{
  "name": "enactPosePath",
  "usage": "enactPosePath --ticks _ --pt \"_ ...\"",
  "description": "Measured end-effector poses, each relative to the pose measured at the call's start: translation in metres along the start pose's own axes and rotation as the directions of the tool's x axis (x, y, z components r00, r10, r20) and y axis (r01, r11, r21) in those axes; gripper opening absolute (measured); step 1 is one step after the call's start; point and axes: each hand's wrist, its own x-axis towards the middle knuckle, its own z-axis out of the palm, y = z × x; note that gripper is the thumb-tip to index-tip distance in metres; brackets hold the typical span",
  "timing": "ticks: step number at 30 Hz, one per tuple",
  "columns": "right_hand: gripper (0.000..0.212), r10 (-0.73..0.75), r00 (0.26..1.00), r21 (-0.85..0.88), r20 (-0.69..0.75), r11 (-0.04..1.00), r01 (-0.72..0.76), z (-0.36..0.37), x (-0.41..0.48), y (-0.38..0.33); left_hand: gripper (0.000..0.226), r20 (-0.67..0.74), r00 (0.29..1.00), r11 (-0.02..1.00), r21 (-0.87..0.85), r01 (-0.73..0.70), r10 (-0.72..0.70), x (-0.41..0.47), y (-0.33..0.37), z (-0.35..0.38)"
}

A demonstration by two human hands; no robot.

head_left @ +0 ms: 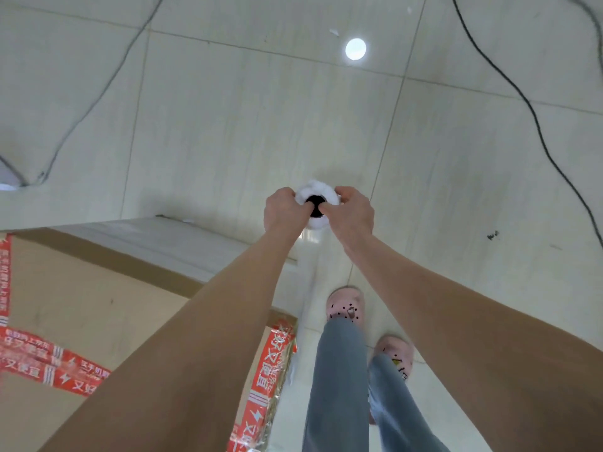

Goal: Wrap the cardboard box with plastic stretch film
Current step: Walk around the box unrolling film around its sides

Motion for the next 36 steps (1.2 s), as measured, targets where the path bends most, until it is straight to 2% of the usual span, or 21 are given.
enactPosePath --ticks 3,6,10,12,14,17,19,22,25,28,32,34,36 --pt "0.055 -0.05 0.998 0.0 0.035 0.999 0.05 0.006 0.002 -0.007 0.035 0.014 0.996 0.992 -0.095 0.087 -0.086 0.005 -0.001 -0.004" --pt "0.06 0.025 0.995 0.012 0.098 1.0 -0.026 0.008 0.006 -0.014 0.037 0.058 0.997 0.995 -0.081 0.064 -0.059 0.007 0.006 -0.004" --pt "0.057 0.061 0.99 -0.034 0.125 0.998 -0.057 0.002 0.015 -0.028 0.021 0.043 0.996 0.994 0.077 -0.08 0.077 0.013 0.022 -0.006" --pt "0.054 0.037 0.99 -0.106 0.134 0.994 -0.022 -0.004 0.019 -0.031 0.034 0.064 0.989 0.978 0.155 -0.14 0.131 0.017 0.032 -0.009" --pt "0.05 0.006 0.989 -0.19 0.146 0.981 0.022 -0.008 0.023 -0.034 0.033 0.068 0.987 0.958 0.238 -0.161 0.149 0.022 0.042 -0.011" --pt "0.039 -0.06 0.987 -0.295 0.149 0.95 0.102 -0.017 0.035 -0.05 0.02 0.011 0.995 0.961 0.256 -0.102 0.103 0.027 0.056 -0.014" --pt "0.035 -0.098 0.984 -0.374 0.149 0.916 0.147 -0.023 0.044 -0.062 0.019 -0.022 0.999 0.985 0.172 -0.028 0.032 0.029 0.061 -0.014" --pt "0.043 -0.133 0.977 -0.454 0.168 0.869 0.196 -0.029 0.056 -0.077 0.017 -0.066 0.993 0.995 0.024 0.095 -0.093 0.027 0.066 -0.009" --pt "0.041 -0.188 0.965 -0.404 0.185 0.88 0.249 -0.028 0.063 -0.088 0.022 -0.107 0.972 0.977 -0.052 0.205 -0.21 0.028 0.068 -0.01" --pt "0.04 -0.216 0.958 -0.355 0.19 0.894 0.272 -0.027 0.069 -0.092 0.029 -0.115 0.962 0.968 -0.073 0.239 -0.246 0.029 0.07 -0.014" --pt "0.047 0.001 0.972 -0.363 0.237 0.928 0.087 -0.028 0.074 -0.086 0.024 -0.023 0.984 0.984 -0.008 0.178 -0.178 0.029 0.075 -0.012" --pt "0.049 0.053 0.962 -0.35 0.267 0.936 0.045 -0.027 0.073 -0.081 0.046 -0.013 0.997 0.997 0.022 0.075 -0.075 0.029 0.077 -0.007" --pt "0.05 0.022 0.962 -0.369 0.273 0.925 0.084 -0.026 0.075 -0.08 0.053 -0.037 0.999 0.999 0.04 -0.016 0.017 0.029 0.079 -0.005"
